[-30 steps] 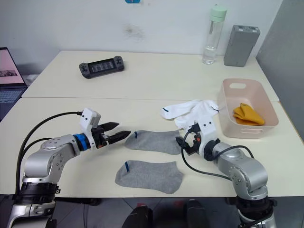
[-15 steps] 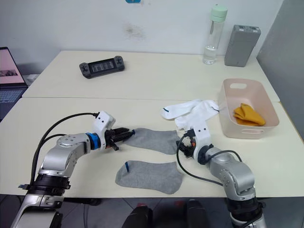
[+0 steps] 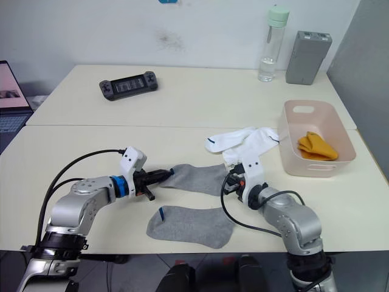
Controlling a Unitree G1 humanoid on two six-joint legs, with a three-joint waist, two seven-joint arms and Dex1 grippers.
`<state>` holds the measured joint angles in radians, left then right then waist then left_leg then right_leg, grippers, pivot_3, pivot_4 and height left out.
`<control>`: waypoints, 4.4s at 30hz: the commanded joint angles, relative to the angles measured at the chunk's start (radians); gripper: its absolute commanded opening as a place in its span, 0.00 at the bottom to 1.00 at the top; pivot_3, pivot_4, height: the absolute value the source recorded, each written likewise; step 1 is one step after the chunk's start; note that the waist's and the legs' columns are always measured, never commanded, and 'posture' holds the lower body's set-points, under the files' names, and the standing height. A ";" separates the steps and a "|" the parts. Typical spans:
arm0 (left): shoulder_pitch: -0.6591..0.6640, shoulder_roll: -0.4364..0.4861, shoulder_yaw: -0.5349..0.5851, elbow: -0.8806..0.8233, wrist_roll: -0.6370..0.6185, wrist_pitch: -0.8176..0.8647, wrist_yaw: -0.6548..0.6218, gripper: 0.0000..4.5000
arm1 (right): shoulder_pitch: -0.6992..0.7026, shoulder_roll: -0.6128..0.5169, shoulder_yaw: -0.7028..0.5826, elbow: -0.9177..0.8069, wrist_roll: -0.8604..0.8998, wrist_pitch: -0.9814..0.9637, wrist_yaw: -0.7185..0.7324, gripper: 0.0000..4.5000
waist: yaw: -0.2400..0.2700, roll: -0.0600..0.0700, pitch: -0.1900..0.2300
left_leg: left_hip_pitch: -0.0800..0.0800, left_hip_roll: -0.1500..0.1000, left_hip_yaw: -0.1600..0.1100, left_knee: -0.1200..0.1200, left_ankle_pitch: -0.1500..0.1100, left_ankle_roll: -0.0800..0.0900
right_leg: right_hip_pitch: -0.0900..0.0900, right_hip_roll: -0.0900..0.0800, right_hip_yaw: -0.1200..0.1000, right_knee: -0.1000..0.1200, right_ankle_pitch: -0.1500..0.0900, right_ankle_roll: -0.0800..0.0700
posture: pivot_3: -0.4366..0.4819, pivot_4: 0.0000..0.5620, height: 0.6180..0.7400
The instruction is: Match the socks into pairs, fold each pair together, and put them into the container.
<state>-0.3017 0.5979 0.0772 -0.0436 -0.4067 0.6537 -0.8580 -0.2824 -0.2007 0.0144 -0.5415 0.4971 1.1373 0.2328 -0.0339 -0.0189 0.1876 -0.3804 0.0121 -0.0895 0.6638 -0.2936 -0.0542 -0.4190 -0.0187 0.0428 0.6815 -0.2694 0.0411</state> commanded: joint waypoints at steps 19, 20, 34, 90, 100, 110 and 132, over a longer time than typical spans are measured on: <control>0.404 0.169 0.097 -0.470 -0.193 0.118 -0.015 0.00 | 0.235 -0.265 -0.098 -0.374 0.475 0.186 0.067 0.01 | 0.000 0.000 0.000 | 0.015 0.001 0.002 -0.003 0.000 0.000 | 0.014 0.001 0.001 -0.003 -0.007 0.003 | 0.48 0.27 1.00; 0.408 0.168 0.096 -0.470 -0.197 0.117 -0.015 0.00 | 0.240 -0.270 -0.089 -0.371 0.468 0.173 0.064 0.01 | 0.000 0.000 0.000 | 0.015 0.001 0.003 -0.003 0.000 0.000 | 0.014 0.001 0.001 -0.003 -0.007 0.003 | 0.48 0.27 1.00; 0.425 0.153 0.045 -0.402 -0.088 -0.006 0.022 0.33 | 0.318 -0.346 0.015 -0.313 0.328 0.042 0.064 0.22 | 0.002 0.000 0.000 | 0.015 0.001 0.003 -0.003 0.000 0.000 | 0.014 0.001 0.002 -0.003 -0.007 0.003 | 0.48 0.27 1.00; 0.127 0.025 -0.044 -0.225 -0.103 0.200 0.163 0.01 | 0.009 -0.321 0.142 0.016 0.105 -0.059 0.170 0.00 | -0.002 -0.001 -0.002 | 0.013 0.001 0.003 -0.005 -0.001 0.000 | 0.012 0.000 0.002 -0.006 -0.003 0.000 | 0.48 0.27 1.00; 0.182 0.021 0.024 -0.256 -0.109 0.143 0.183 0.51 | 0.069 -0.324 0.087 -0.071 0.108 -0.066 0.168 0.77 | 0.000 -0.001 -0.002 | 0.013 0.001 0.003 -0.004 -0.001 0.000 | 0.013 0.000 0.002 -0.006 -0.005 0.003 | 0.48 0.27 1.00; 0.092 0.028 0.133 -0.212 -0.160 0.041 0.117 0.54 | 0.062 -0.340 0.023 -0.172 0.046 -0.257 0.187 0.96 | 0.002 -0.001 -0.001 | 0.013 0.001 0.003 -0.004 -0.001 0.000 | 0.013 0.000 0.001 -0.006 -0.006 0.005 | 0.48 0.27 1.00; -0.067 0.116 -0.279 0.058 0.163 -0.224 -0.166 0.00 | 0.061 -0.211 0.341 0.123 -0.117 -0.369 0.289 0.01 | 0.000 -0.002 -0.001 | 0.013 0.001 0.003 -0.004 -0.001 0.000 | 0.013 0.001 0.002 -0.007 -0.004 0.001 | 0.48 0.27 1.00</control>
<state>-0.3818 0.6940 -0.2275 0.0021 -0.2630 0.4288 -1.0337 -0.2319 -0.4089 0.3557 -0.3908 0.3845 0.7892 0.5104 -0.0339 -0.0205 0.1866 -0.3676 0.0127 -0.0867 0.6597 -0.2942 -0.0539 -0.4061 -0.0180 0.0444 0.6747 -0.2732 0.0420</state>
